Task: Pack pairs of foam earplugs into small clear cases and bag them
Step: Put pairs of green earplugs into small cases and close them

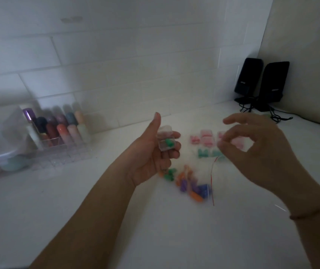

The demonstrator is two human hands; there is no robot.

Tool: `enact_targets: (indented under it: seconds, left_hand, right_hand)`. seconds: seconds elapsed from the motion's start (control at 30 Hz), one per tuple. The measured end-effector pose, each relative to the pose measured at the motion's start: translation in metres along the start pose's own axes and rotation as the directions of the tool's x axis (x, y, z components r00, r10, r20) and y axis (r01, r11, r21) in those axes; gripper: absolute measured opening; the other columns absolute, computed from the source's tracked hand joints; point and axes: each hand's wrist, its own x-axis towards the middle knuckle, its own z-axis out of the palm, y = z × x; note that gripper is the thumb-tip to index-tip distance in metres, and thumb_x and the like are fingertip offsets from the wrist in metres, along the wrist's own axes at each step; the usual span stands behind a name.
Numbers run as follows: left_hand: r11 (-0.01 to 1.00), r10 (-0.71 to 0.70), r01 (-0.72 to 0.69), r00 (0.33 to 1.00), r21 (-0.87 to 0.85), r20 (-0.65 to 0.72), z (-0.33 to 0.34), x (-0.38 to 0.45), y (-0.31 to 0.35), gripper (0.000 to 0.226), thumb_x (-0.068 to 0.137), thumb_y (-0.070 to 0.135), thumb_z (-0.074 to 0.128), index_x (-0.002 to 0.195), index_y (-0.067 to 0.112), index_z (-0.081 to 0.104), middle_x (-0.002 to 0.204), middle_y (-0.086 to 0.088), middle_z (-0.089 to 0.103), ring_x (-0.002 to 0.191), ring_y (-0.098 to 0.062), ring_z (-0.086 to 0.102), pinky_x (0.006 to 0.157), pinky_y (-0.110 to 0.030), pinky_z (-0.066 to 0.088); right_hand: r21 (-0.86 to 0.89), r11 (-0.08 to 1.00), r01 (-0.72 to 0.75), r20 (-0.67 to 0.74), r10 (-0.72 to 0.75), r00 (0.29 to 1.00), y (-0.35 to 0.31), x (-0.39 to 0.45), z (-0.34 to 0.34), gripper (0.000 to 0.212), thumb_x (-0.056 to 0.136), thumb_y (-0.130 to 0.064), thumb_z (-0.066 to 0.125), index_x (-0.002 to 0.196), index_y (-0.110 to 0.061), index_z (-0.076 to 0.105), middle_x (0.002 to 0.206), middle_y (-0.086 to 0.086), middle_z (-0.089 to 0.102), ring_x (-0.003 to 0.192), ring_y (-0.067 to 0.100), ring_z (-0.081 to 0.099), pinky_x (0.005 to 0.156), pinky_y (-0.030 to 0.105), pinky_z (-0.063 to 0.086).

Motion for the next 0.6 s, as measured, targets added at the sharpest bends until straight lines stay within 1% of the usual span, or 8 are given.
enact_targets:
  seconds: [0.07,0.13,0.2,0.23,0.33,0.43,0.5,0.6]
  left_hand:
    - [0.996,0.013,-0.018,0.999,-0.093,-0.046,-0.009,0.003,0.004,0.052,0.078,0.062,0.055,0.097,0.013,0.054,0.075,-0.004,0.049,0.062,-0.016,0.050,0.043,-0.019,0.037]
    - [0.990,0.024,-0.037,0.995,-0.135,-0.099,-0.018,0.005,0.005,0.028,0.086,0.037,0.059,0.099,0.014,0.051,0.076,-0.003,0.047,0.063,-0.017,0.048,0.048,-0.021,0.039]
    - [0.994,0.048,-0.066,0.982,-0.093,-0.183,-0.025,0.007,0.003,0.012,0.089,0.010,0.051,0.100,0.012,0.050,0.073,-0.004,0.053,0.060,-0.018,0.051,0.049,-0.023,0.040]
    - [0.996,0.072,-0.084,0.973,-0.043,-0.217,-0.027,0.009,0.002,0.016,0.088,0.002,0.047,0.101,0.012,0.050,0.071,-0.004,0.055,0.060,-0.018,0.052,0.049,-0.023,0.041]
    - [0.989,0.132,-0.113,0.962,0.090,-0.239,-0.029,0.013,-0.004,0.027,0.088,-0.010,0.043,0.104,0.010,0.051,0.070,-0.006,0.056,0.065,-0.021,0.057,0.052,-0.024,0.046]
    - [0.994,0.097,-0.081,0.969,0.075,-0.229,-0.031,0.017,-0.008,0.034,0.087,-0.015,0.038,0.107,0.008,0.052,0.074,-0.010,0.057,0.068,-0.023,0.059,0.054,-0.025,0.049]
    - [0.995,0.085,-0.073,0.969,0.063,-0.231,-0.031,0.018,-0.009,0.041,0.084,-0.018,0.033,0.109,0.007,0.053,0.076,-0.011,0.057,0.069,-0.023,0.060,0.053,-0.025,0.049]
    - [0.996,0.081,-0.068,0.973,0.066,-0.215,-0.031,0.019,-0.011,0.046,0.082,-0.020,0.032,0.113,0.007,0.053,0.073,-0.009,0.058,0.070,-0.024,0.060,0.052,-0.025,0.047]
  right_hand:
    - [-0.093,0.995,-0.045,0.241,0.066,0.968,0.013,-0.001,-0.010,0.015,0.070,-0.035,0.066,0.058,-0.039,0.058,0.115,-0.015,0.055,0.123,0.017,0.039,0.100,0.034,0.033]
    - [-0.163,0.986,-0.035,0.477,0.110,0.872,0.017,-0.005,-0.012,0.018,0.074,-0.039,0.068,0.059,-0.044,0.058,0.124,-0.020,0.045,0.135,0.015,0.025,0.109,0.041,0.030]
    - [-0.184,0.983,0.021,0.592,0.094,0.800,0.014,-0.009,-0.005,0.011,0.076,-0.052,0.062,0.066,-0.055,0.058,0.139,-0.023,0.033,0.143,0.012,0.009,0.116,0.044,0.020]
    - [-0.189,0.980,0.060,0.618,0.071,0.783,0.013,-0.010,0.001,0.006,0.076,-0.058,0.057,0.071,-0.058,0.059,0.148,-0.022,0.026,0.146,0.013,0.002,0.118,0.045,0.016]
    - [-0.272,0.956,0.113,0.665,0.102,0.740,0.009,-0.013,0.015,0.020,0.088,-0.056,0.048,0.102,-0.058,0.062,0.159,-0.019,-0.003,0.147,0.017,-0.016,0.119,0.048,0.007]
    - [-0.332,0.930,0.155,0.686,0.125,0.717,0.008,-0.015,0.023,0.033,0.095,-0.053,0.040,0.126,-0.066,0.040,0.156,-0.017,-0.025,0.143,0.021,-0.028,0.119,0.049,0.000]
    - [-0.329,0.930,0.164,0.684,0.115,0.721,0.008,-0.016,0.030,0.038,0.097,-0.051,0.038,0.131,-0.065,0.032,0.154,-0.015,-0.030,0.142,0.022,-0.031,0.118,0.049,-0.002]
    - [-0.217,0.965,0.146,0.558,0.001,0.830,0.011,-0.016,0.041,0.034,0.096,-0.046,0.043,0.128,-0.058,0.044,0.158,-0.013,-0.015,0.145,0.019,-0.020,0.118,0.051,0.004]
